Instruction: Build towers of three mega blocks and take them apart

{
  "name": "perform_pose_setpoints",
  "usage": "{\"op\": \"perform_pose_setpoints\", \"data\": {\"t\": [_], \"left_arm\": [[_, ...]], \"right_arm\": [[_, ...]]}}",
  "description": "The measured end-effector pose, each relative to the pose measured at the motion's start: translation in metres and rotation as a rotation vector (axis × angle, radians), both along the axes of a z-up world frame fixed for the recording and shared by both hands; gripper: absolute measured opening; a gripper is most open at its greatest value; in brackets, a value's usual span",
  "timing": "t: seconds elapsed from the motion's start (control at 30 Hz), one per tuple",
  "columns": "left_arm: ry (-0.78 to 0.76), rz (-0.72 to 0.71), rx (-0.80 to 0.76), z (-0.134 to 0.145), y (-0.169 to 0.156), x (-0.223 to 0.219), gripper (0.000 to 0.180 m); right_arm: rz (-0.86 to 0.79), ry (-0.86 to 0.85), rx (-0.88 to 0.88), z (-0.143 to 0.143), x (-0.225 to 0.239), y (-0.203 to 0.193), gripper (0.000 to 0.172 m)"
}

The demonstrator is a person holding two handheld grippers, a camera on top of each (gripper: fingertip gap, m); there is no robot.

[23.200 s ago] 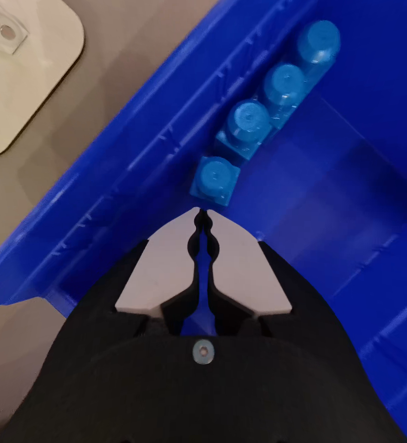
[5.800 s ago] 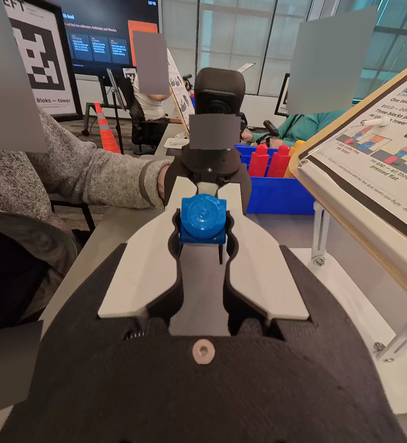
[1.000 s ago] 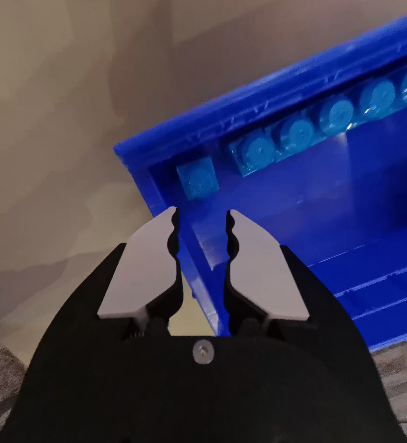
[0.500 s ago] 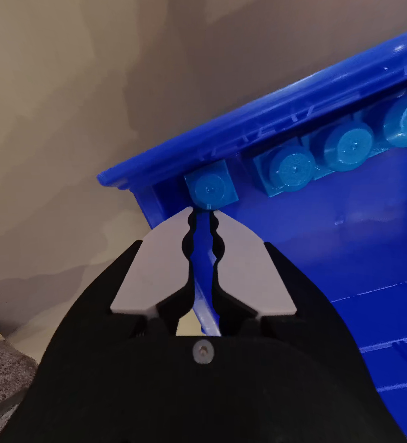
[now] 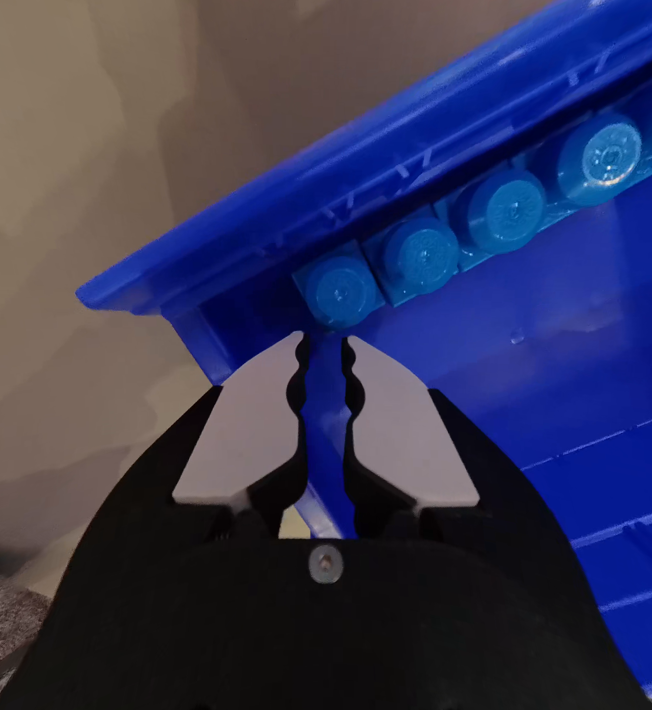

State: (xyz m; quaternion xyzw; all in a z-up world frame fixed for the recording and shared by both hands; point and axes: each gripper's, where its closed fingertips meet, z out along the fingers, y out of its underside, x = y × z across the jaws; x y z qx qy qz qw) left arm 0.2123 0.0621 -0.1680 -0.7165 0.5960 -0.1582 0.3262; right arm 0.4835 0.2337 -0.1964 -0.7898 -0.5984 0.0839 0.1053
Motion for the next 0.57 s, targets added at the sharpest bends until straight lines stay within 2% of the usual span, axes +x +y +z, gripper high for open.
{"op": "perform_pose_setpoints", "data": {"t": [0.13, 0.23, 0.33, 0.43, 0.5, 0.57], "left_arm": [[-0.016, 0.002, 0.010, 0.004, 0.000, 0.001, 0.042], [-0.028, 0.004, 0.028, 0.008, 0.000, 0.003, 0.042], [-0.030, 0.013, 0.067, 0.013, 0.003, 0.004, 0.042], [0.007, 0.038, 0.151, 0.017, 0.008, 0.004, 0.042], [0.027, 0.060, 0.228, 0.022, 0.012, 0.005, 0.042], [0.023, 0.077, 0.317, 0.032, 0.015, 0.008, 0.041]], "right_arm": [[-0.078, -0.038, 0.061, 0.015, 0.022, 0.001, 0.025], [-0.079, 0.086, 0.196, 0.057, 0.015, -0.013, 0.024], [0.061, 0.287, 0.298, 0.102, -0.030, -0.055, 0.026], [0.192, 0.509, 0.313, 0.125, -0.098, -0.104, 0.034], [0.226, 0.662, 0.215, 0.126, -0.142, -0.136, 0.039], [0.191, 0.874, 0.026, 0.130, -0.182, -0.160, 0.038]]}}
